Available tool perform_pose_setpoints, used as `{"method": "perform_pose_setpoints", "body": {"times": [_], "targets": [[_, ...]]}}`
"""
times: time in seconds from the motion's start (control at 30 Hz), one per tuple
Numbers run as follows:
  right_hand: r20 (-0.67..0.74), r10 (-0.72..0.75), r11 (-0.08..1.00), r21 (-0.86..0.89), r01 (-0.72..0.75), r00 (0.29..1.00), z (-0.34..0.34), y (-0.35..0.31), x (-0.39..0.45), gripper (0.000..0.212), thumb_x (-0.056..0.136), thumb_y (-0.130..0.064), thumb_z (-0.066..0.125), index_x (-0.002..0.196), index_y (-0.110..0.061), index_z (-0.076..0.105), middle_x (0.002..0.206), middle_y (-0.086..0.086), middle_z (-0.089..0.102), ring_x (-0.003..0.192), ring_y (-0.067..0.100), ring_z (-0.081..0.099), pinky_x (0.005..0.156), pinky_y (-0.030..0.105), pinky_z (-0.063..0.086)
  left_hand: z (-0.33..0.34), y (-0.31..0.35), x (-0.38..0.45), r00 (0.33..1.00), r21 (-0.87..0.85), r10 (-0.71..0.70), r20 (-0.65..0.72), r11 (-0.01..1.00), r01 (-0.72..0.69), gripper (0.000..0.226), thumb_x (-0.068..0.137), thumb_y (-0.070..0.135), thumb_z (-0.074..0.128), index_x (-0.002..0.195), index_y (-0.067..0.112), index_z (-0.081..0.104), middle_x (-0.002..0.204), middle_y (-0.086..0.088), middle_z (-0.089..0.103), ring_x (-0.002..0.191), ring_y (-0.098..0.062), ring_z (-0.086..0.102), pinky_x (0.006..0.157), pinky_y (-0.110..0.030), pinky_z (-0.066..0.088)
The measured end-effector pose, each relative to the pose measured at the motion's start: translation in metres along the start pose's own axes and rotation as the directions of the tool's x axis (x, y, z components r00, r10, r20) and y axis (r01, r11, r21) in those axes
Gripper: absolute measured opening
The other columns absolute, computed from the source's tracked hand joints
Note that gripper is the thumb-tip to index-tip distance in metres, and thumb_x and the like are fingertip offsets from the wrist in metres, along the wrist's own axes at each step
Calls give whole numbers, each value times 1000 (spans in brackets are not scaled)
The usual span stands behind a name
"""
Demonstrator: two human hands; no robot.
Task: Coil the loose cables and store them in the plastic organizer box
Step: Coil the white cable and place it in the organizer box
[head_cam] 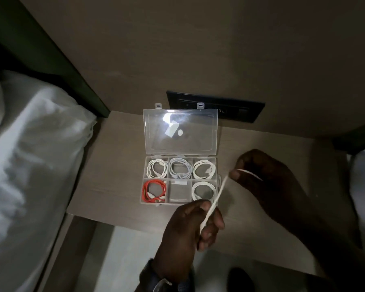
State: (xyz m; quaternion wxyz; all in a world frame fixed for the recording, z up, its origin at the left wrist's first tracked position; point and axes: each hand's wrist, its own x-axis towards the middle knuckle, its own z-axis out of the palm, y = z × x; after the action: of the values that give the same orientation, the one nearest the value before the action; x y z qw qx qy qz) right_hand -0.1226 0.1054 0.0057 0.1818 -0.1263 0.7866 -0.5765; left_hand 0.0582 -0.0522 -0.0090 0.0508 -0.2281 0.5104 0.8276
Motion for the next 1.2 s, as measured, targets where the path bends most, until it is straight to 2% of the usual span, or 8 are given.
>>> {"method": "perform_pose_setpoints", "body": {"times": [0.13, 0.27, 0.5, 0.63, 0.73, 0.8, 1.0, 1.2], "targets": [[99, 196, 962, 173, -211, 976, 107, 14, -49, 21, 81, -3, 71, 68, -18, 65, 51, -11, 58, 45, -3, 46, 47, 9, 35, 2, 7, 8, 995, -610, -27, -98, 792, -38, 38, 93, 39, 49, 68, 11, 58, 51, 2, 39, 39, -8, 35, 40, -19, 24], [263, 374, 878, 208, -430, 890, 146, 29, -82, 39, 91, 2, 52, 63, -23, 65, 49, -7, 54, 46, 6, 46, 52, 23, 38, -22, 0, 25, 969, -747, 67, -237, 626, -226, 37, 97, 42, 41, 72, 17, 52, 58, 5, 40, 51, -9, 41, 50, -21, 36], [321, 483, 714, 394, -579, 814, 138, 18, -101, 24, 85, 10, 60, 97, -4, 76, 91, 14, 78, 79, 20, 72, 67, 23, 55, -46, -14, 21, 940, -629, -12, -340, 746, -218, 28, 94, 37, 50, 78, 15, 55, 69, 1, 53, 65, -15, 58, 63, -25, 54], [148, 319, 947, -23, -319, 936, 125, 11, -92, 29, 83, -6, 64, 98, -30, 71, 92, -5, 79, 88, 12, 74, 81, 28, 55, -40, -17, 17, 903, -333, 50, -427, 920, -208, 33, 100, 27, 42, 89, 1, 59, 86, -18, 67, 84, -28, 65, 72, -34, 56], [177, 210, 914, -384, -129, 962, 122, 3, -90, 25, 86, -22, 63, 106, -35, 68, 99, -15, 75, 92, 1, 69, 86, 27, 52, -37, -22, 11, 872, -123, 88, -481, 978, -167, 39, 101, 25, 43, 95, -11, 58, 104, -29, 68, 93, -35, 65, 77, -38, 51], [173, 195, 887, -451, -98, 965, 125, -3, -91, 22, 88, -27, 65, 109, -33, 67, 98, -16, 74, 93, 1, 68, 85, 26, 52, -33, -23, 6, 851, -23, 126, -510, 987, -160, 39, 101, 25, 42, 96, -9, 61, 103, -23, 72, 91, -32, 66, 76, -34, 52], [113, 357, 930, -132, -342, 927, 144, 14, -89, 17, 83, -27, 74, 100, -27, 74, 94, -10, 77, 92, 2, 69, 88, 31, 54, -24, -34, 2, 786, 93, 166, -595, 986, -138, 35, 102, 32, 42, 95, 13, 71, 101, -6, 76, 99, -23, 70, 93, -44, 52], [103, 511, 837, 169, -521, 853, 160, 34, -75, 23, 89, -2, 61, 79, -16, 77, 72, 1, 76, 75, 12, 71, 71, 22, 54, -30, -60, 19, 710, 144, 158, -686, 986, -81, 30, 97, 42, 47, 97, 22, 69, 103, -9, 71, 100, -25, 68, 94, -52, 52]]}}
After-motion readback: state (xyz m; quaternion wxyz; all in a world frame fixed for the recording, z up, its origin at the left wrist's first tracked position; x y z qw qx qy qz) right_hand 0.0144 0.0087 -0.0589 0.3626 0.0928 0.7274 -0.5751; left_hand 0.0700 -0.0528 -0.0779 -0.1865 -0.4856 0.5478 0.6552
